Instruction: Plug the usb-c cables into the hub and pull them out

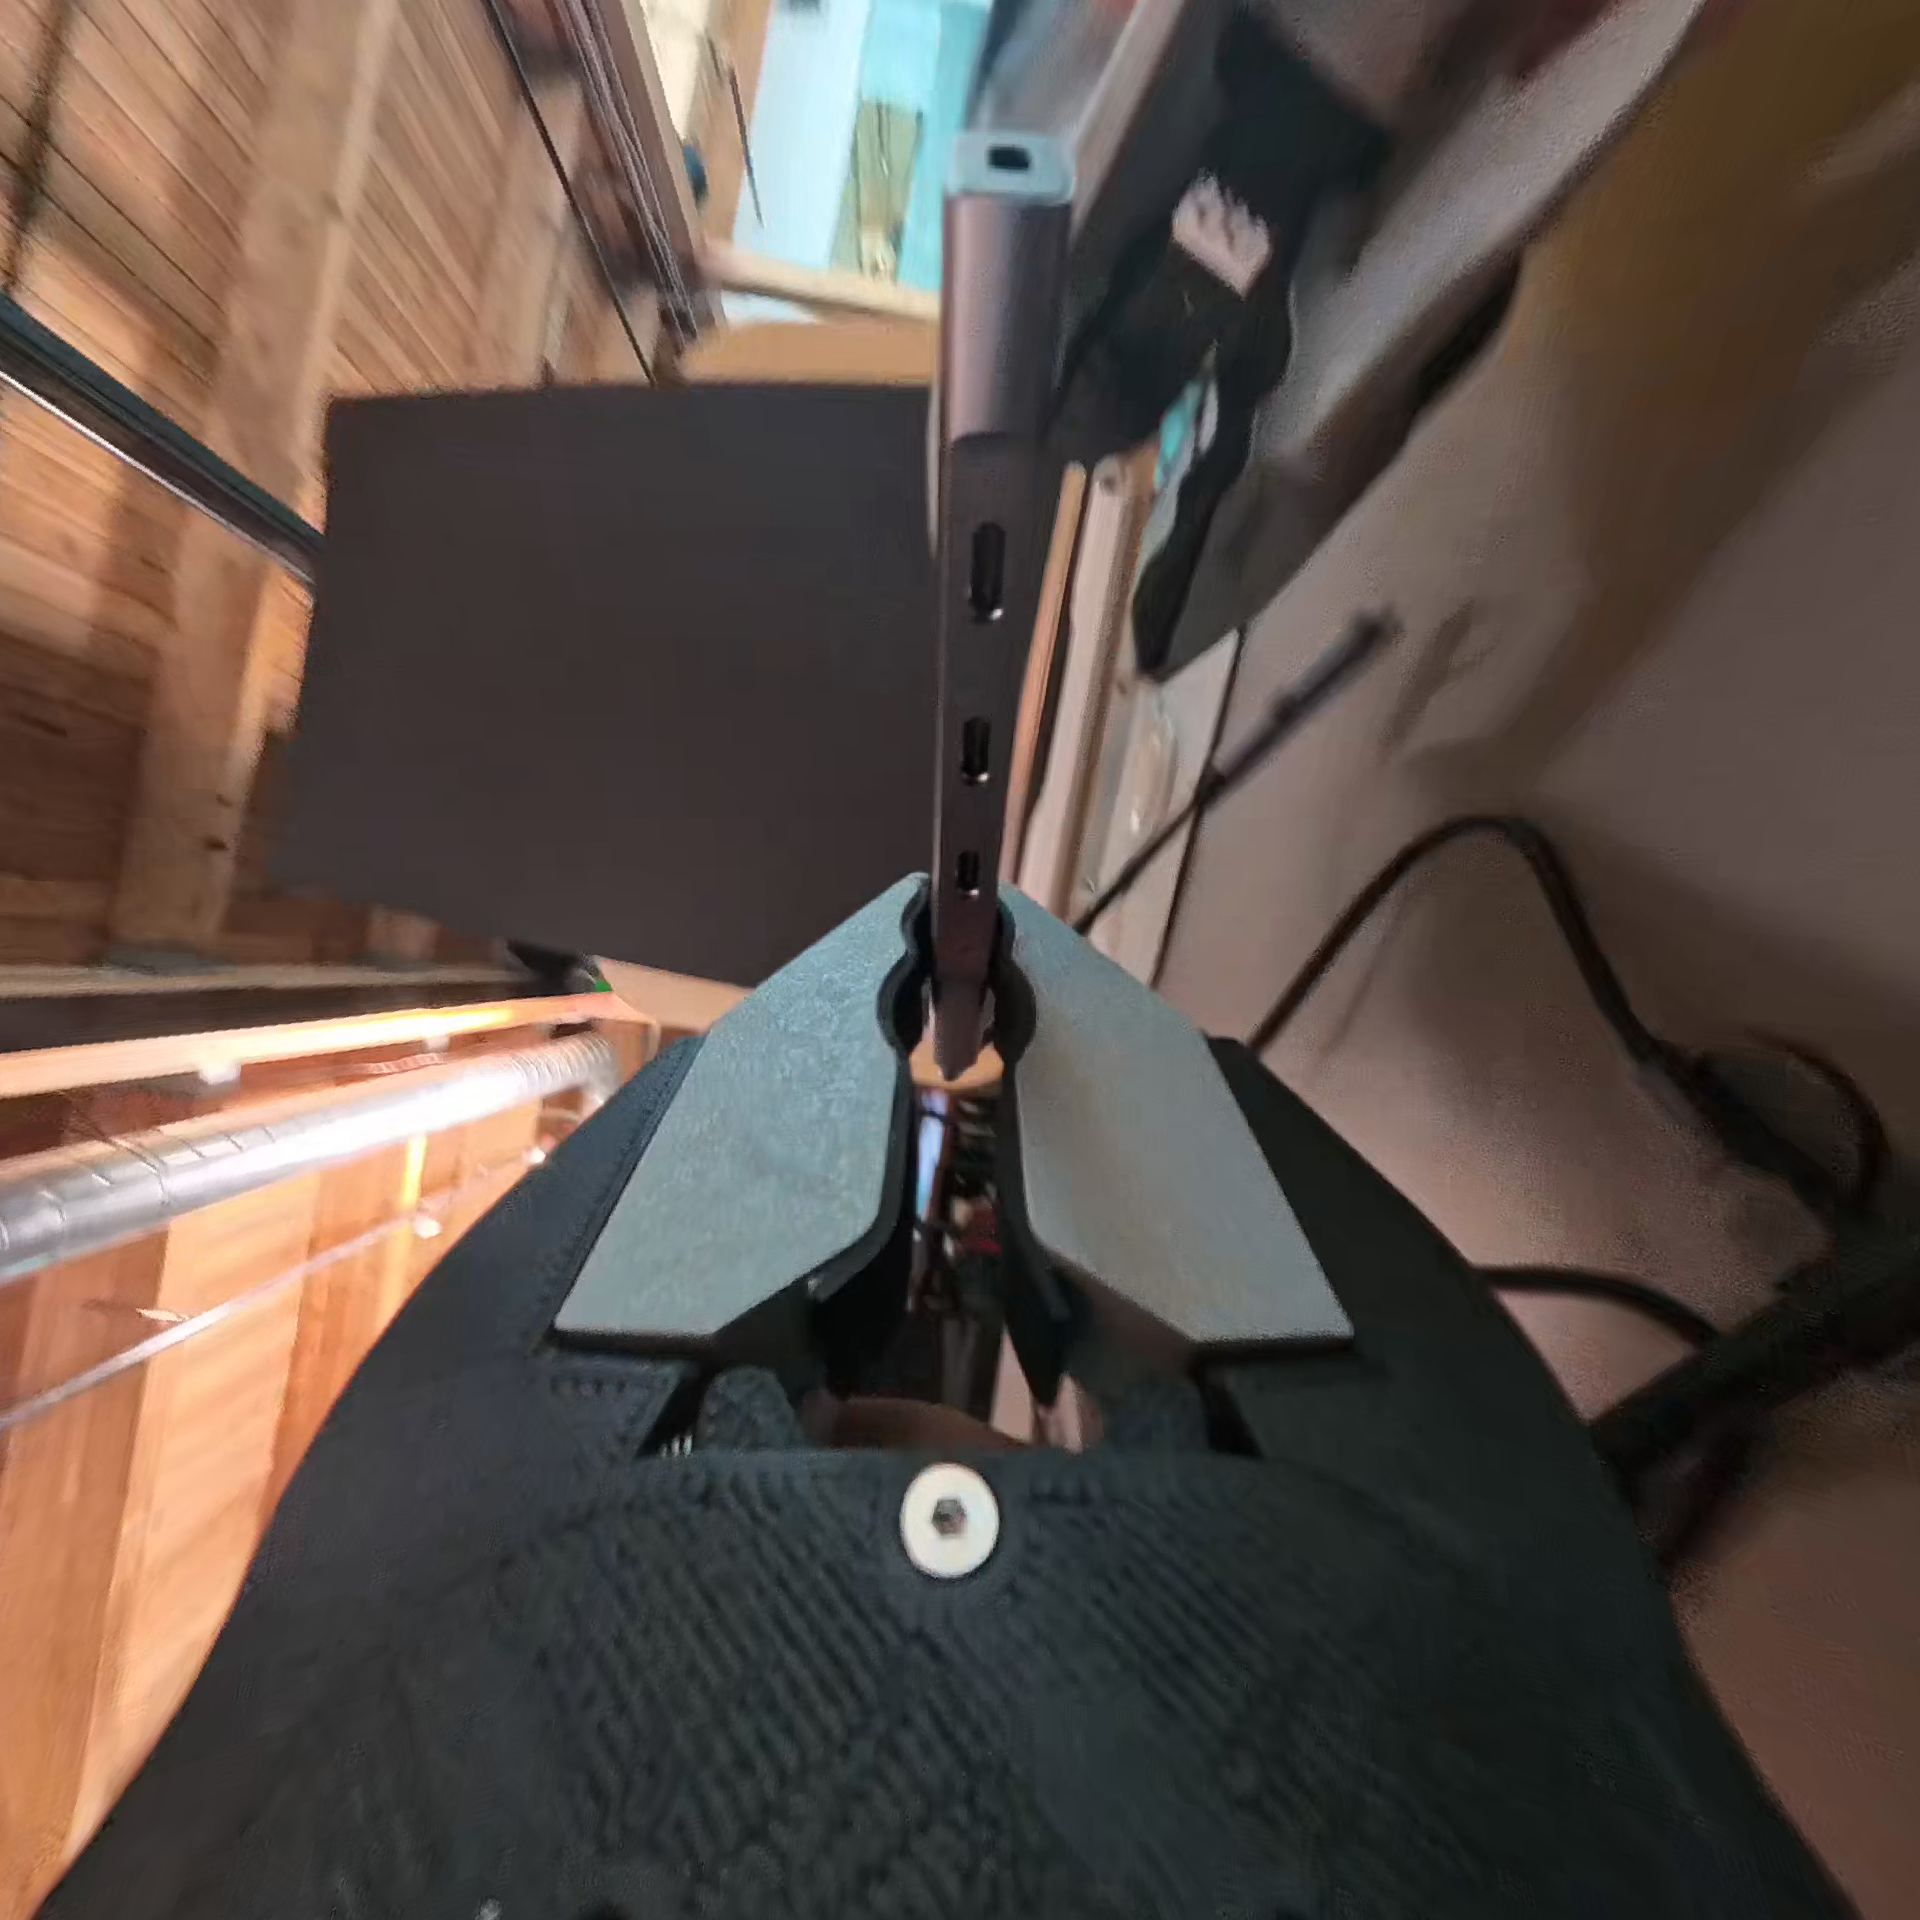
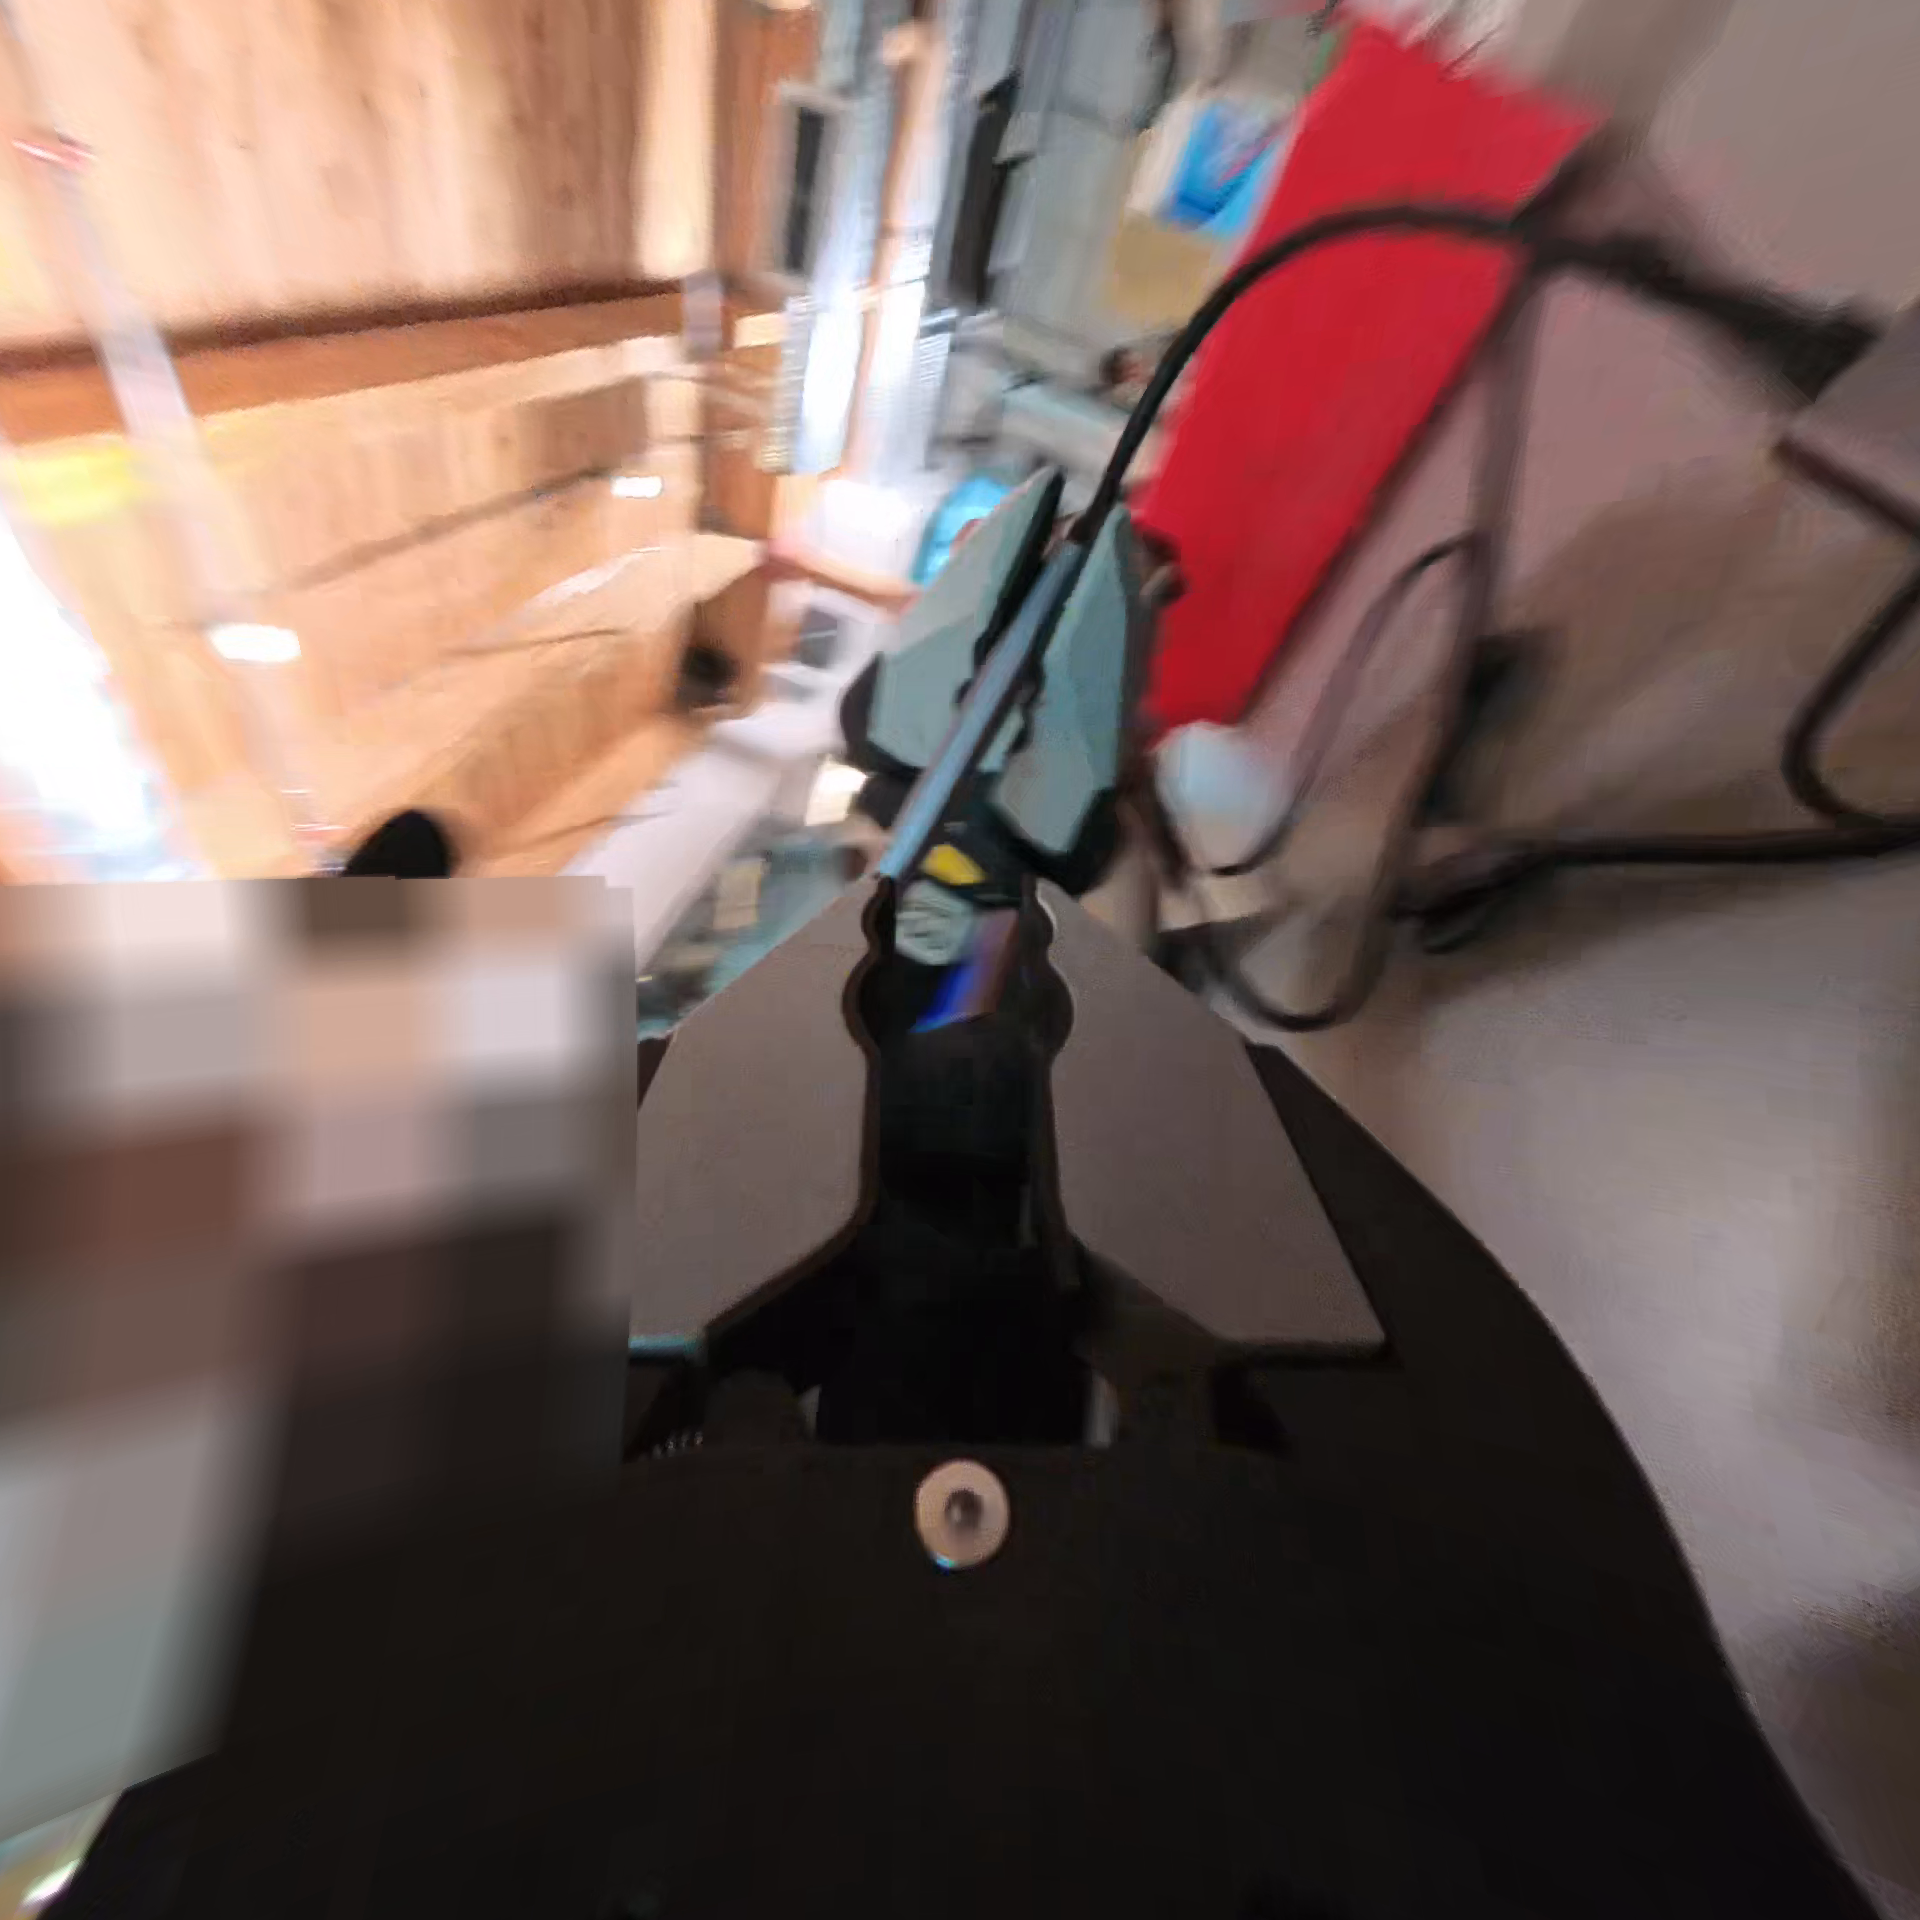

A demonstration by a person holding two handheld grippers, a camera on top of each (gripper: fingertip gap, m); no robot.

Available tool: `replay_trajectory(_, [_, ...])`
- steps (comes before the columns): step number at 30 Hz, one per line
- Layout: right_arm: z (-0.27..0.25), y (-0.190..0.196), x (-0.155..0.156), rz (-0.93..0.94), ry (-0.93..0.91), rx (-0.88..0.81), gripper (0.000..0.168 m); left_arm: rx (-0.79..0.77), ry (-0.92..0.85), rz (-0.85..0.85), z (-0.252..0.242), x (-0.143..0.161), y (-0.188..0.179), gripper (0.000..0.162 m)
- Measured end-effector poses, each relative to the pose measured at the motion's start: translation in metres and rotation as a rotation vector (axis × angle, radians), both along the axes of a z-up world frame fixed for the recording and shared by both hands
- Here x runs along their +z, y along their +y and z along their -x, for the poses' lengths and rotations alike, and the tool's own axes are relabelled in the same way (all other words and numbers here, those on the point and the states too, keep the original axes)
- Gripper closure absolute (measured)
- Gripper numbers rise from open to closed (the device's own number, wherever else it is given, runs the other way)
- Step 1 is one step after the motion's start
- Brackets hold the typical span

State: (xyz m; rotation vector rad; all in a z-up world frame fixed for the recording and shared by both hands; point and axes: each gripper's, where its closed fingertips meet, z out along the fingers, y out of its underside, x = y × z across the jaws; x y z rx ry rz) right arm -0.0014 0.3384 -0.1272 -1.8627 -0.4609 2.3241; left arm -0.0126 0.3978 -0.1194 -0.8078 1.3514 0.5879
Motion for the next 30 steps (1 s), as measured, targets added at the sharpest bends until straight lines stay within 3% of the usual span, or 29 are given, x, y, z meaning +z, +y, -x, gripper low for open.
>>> replay_trajectory(3, [-0.005,0.025,-0.025,-0.295,-0.296,-0.208,0.137,0.113,-0.005,0.087,0.02,-0.012,0.021,0.156])
replay_trajectory(9, [-0.003,0.036,-0.009,-0.837,-0.481,-0.417,0.112,0.187,-0.077,0.285,0.033,-0.025,0.034,0.156])
replay_trajectory(14, [0.006,0.029,0.006,-1.198,-0.57,-0.539,0.117,0.234,-0.047,0.31,0.037,-0.032,0.038,0.156])
replay_trajectory(17, [0.015,0.039,0.004,-1.197,-0.605,-0.581,0.13,0.227,-0.049,0.309,0.035,-0.032,0.037,0.156])
replay_trajectory(19, [0.023,0.039,0.005,-1.175,-0.567,-0.549,0.147,0.227,-0.046,0.31,0.035,-0.032,0.036,0.156])
replay_trajectory(25, [0.015,0.063,0.013,-1.151,-0.587,-0.559,0.142,0.236,-0.113,0.266,0.038,-0.02,0.041,0.156])
replay_trajectory(30, [0.018,0.08,0.003,-1.016,-0.522,-0.485,0.137,0.27,-0.138,0.245,0.05,-0.016,0.048,0.154])
